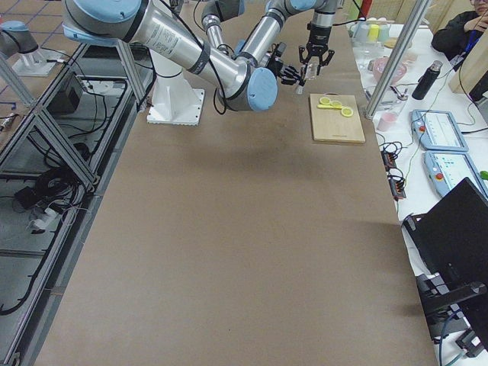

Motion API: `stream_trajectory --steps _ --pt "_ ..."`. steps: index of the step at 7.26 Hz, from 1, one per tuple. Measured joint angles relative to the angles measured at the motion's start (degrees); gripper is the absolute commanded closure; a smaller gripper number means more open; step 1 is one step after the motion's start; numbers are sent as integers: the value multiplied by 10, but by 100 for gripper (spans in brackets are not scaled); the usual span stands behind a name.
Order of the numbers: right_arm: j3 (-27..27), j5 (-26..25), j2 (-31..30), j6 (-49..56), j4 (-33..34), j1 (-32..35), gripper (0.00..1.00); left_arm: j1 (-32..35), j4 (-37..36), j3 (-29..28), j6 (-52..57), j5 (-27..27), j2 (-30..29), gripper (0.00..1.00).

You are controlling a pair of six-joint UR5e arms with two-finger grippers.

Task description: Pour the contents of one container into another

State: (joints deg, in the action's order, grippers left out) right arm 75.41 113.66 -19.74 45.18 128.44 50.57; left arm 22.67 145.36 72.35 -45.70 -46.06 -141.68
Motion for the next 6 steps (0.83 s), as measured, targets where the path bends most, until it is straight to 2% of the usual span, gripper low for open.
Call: stream_trajectory --steps 6 --pt "-60 -27 35 8 12 -15 100 0 -1 -1 1 -1 0 100"
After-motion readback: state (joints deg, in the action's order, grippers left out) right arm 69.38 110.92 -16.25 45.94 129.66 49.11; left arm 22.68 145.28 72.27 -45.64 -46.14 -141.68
